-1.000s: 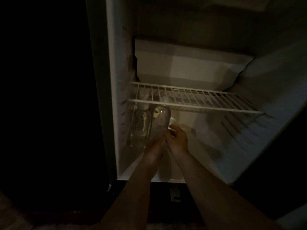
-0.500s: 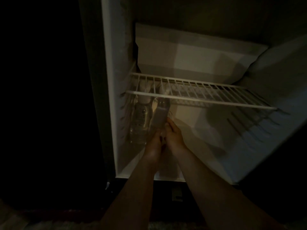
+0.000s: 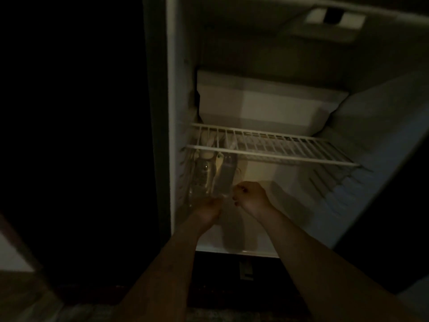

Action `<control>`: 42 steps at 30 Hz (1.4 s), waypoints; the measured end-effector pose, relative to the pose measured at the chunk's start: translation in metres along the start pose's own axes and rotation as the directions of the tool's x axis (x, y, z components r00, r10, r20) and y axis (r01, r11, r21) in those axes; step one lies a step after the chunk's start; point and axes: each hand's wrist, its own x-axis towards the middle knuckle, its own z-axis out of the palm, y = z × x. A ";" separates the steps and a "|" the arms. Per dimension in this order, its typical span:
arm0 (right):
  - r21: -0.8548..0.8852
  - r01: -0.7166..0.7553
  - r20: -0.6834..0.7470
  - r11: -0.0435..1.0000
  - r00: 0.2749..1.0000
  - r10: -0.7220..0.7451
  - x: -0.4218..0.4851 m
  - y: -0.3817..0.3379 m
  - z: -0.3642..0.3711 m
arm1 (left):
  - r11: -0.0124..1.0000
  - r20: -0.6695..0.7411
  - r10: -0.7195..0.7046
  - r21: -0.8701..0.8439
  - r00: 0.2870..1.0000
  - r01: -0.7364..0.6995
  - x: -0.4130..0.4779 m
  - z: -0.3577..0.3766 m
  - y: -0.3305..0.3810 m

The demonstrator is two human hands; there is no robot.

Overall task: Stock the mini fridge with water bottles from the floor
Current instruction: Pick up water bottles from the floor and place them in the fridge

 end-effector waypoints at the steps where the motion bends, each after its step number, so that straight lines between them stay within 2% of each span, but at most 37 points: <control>1: -0.036 0.023 0.027 0.999 0.999 -0.022 -0.004 -0.005 -0.004 | 0.999 0.003 0.015 0.050 1.000 -0.015 -0.008 -0.005 0.004; 6: -0.253 0.169 0.217 0.953 0.969 -0.114 -0.033 -0.040 -0.023 | 0.946 0.079 0.076 0.308 0.994 -0.097 -0.049 -0.034 0.025; 9: -0.379 0.264 0.299 0.887 0.942 -0.152 -0.058 -0.066 -0.034 | 0.864 0.131 0.096 0.482 0.987 -0.148 -0.080 -0.052 0.045; 13: -0.444 0.362 0.396 0.819 0.900 -0.183 -0.091 -0.101 -0.044 | 0.710 0.057 0.051 0.700 0.997 -0.076 -0.122 -0.082 0.066; 19: -0.427 0.487 0.517 0.762 0.822 -0.236 -0.139 -0.151 -0.042 | 0.501 -0.037 0.054 0.866 0.998 0.005 -0.191 -0.130 0.087; 26: -0.358 0.658 0.713 0.663 0.651 -0.261 -0.208 -0.207 -0.011 | 0.370 -0.023 0.048 0.929 0.999 0.004 -0.271 -0.190 0.070; 28: -0.348 0.687 0.727 0.638 0.628 -0.279 -0.232 -0.214 0.007 | 0.298 -0.077 0.019 0.952 0.997 0.068 -0.292 -0.203 0.057; 31: -0.372 0.709 0.732 0.599 0.621 -0.280 -0.265 -0.221 0.037 | 0.242 -0.148 -0.073 0.957 0.986 0.161 -0.324 -0.220 0.038; 34: -0.384 0.744 0.764 0.547 0.588 -0.265 -0.291 -0.226 0.069 | 0.237 -0.244 -0.145 0.932 0.959 0.273 -0.353 -0.240 0.017; 36: -0.383 0.785 0.793 0.487 0.550 -0.262 -0.307 -0.228 0.089 | 0.273 -0.265 -0.174 0.913 0.949 0.304 -0.369 -0.251 0.001; 39: -0.360 0.865 0.859 0.350 0.453 -0.237 -0.335 -0.224 0.120 | 0.340 -0.297 -0.223 0.869 0.928 0.360 -0.391 -0.267 -0.031; 42: -0.285 0.922 0.910 0.260 0.346 -0.230 -0.356 -0.212 0.150 | 0.318 -0.352 -0.272 0.846 0.896 0.429 -0.407 -0.287 -0.067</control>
